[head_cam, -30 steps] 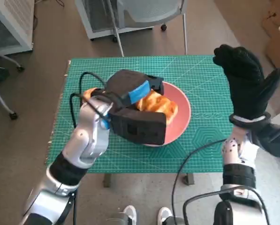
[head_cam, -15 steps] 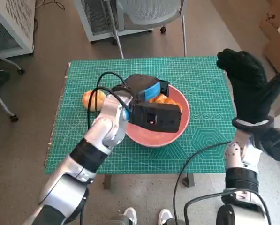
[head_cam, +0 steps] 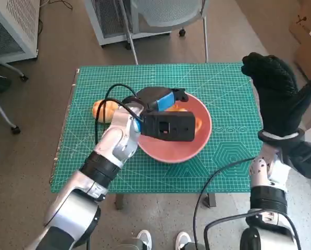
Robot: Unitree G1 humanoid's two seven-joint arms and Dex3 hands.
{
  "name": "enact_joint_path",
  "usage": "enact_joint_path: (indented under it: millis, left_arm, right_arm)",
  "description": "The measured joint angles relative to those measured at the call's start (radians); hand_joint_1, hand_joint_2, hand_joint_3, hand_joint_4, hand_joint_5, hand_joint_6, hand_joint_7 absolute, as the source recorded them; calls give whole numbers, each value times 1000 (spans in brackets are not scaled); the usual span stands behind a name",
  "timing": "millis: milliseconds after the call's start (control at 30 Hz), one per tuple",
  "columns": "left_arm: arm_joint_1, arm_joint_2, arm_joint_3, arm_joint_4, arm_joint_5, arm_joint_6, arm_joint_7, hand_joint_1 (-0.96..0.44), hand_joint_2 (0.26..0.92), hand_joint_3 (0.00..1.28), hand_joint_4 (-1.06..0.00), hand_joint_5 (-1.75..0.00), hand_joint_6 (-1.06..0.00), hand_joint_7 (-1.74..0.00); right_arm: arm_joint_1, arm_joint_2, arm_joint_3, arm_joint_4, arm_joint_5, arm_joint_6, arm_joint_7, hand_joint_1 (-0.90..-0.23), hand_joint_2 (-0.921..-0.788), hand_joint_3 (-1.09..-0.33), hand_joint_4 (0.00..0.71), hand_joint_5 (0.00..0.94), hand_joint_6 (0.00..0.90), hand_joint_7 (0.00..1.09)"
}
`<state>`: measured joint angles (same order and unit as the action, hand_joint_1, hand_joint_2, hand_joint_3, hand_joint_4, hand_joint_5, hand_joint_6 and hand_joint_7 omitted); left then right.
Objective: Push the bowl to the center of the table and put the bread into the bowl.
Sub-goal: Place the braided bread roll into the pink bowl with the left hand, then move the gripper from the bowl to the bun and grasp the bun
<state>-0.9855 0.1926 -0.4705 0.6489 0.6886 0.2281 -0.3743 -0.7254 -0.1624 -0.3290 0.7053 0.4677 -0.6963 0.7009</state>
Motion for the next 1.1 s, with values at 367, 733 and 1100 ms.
enact_joint_path:
  millis: [367, 733, 1100]
  left_arm:
    - [49, 59, 1, -134, 6, -27, -1, -672, 852, 46, 1, 1, -64, -64]
    - [138, 152, 60, -348, -28, -48, -13, -752, 919, 42, 1, 1, -77, -61]
    - [182, 309, 243, -545, -75, -23, -34, -622, 841, 2, 1, 1, -146, -56]
  right_arm:
    - [0, 3, 3, 7, 0, 0, 0, -613, -921, -746, 242, 0, 321, 1]
    - [-1, 5, 7, 16, 0, -4, 1, -613, -921, -746, 236, 0, 312, 0]
    - [-2, 4, 8, 26, 0, -4, 3, -612, -921, -747, 237, 0, 312, 0]
